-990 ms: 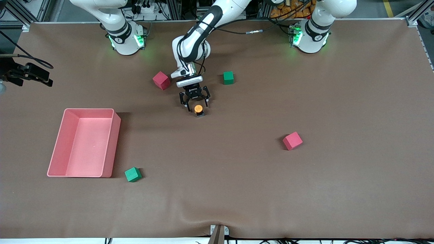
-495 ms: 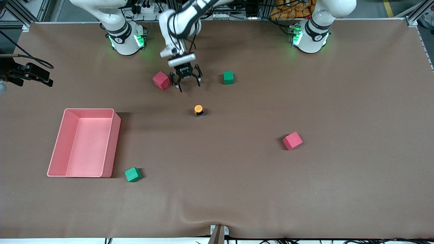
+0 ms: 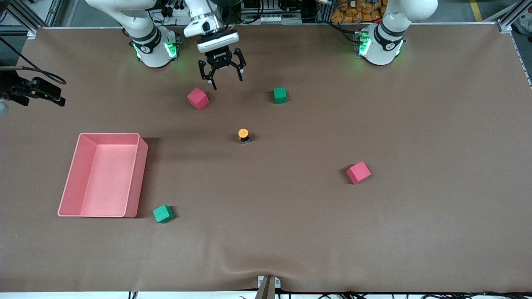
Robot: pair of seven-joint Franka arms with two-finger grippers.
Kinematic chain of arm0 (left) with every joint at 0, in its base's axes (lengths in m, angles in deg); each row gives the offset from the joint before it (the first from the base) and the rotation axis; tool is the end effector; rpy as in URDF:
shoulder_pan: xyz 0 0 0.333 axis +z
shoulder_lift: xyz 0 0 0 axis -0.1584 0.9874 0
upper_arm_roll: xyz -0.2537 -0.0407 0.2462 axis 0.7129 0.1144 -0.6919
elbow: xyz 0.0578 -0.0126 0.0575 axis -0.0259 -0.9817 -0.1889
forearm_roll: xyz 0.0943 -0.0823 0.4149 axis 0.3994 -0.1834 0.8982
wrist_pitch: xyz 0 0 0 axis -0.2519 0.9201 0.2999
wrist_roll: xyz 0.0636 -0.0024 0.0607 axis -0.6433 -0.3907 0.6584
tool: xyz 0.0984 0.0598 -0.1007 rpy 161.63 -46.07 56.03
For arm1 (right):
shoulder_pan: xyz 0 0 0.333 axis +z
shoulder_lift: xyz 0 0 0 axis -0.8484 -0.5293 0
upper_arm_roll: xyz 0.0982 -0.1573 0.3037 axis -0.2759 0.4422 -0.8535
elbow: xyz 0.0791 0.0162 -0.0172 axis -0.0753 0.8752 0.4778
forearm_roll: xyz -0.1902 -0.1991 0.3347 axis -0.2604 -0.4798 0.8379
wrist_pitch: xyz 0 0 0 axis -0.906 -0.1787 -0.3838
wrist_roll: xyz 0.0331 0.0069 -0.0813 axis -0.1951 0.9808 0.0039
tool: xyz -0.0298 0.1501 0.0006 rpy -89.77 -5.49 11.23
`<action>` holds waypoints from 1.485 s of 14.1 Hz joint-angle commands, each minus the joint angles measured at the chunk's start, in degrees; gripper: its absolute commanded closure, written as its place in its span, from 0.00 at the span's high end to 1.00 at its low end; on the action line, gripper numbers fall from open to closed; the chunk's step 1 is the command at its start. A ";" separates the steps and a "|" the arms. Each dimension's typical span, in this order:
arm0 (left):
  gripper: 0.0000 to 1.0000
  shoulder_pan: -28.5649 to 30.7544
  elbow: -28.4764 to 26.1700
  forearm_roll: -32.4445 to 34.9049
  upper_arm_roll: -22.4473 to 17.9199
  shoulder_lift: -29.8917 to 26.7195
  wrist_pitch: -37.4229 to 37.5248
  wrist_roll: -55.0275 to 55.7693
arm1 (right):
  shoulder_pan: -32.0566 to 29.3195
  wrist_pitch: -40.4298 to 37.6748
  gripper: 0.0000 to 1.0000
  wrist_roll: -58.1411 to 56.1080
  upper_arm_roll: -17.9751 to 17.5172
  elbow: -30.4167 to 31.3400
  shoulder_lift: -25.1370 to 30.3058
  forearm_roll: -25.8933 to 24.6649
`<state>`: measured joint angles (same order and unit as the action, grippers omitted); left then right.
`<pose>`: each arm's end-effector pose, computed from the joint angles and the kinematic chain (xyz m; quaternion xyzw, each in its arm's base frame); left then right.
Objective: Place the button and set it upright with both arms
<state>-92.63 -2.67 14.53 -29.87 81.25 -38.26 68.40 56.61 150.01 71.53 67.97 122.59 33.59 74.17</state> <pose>0.3044 -0.7298 0.4168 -0.9120 -0.2338 -0.3364 0.0178 0.5681 -0.0296 0.6204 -0.9991 0.0135 0.0400 0.0014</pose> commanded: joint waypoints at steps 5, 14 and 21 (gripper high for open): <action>1.00 16.25 -2.73 -13.45 0.55 -21.04 1.37 -20.49 | 0.02 -0.07 1.00 -0.28 -0.10 -0.25 0.11 -0.72; 1.00 43.93 -2.55 -28.81 0.64 -27.65 10.69 -60.02 | -0.06 -0.07 1.00 -0.28 -0.10 -0.43 0.11 -0.72; 1.00 62.14 -2.47 -36.48 0.64 -27.47 16.23 -87.65 | -0.06 -0.07 1.00 -0.28 -0.10 -0.34 0.11 -0.72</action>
<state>-32.71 -4.60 -21.34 -30.19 54.72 -23.89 -15.29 56.63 150.10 71.53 67.99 122.44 33.53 74.17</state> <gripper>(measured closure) 0.000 0.000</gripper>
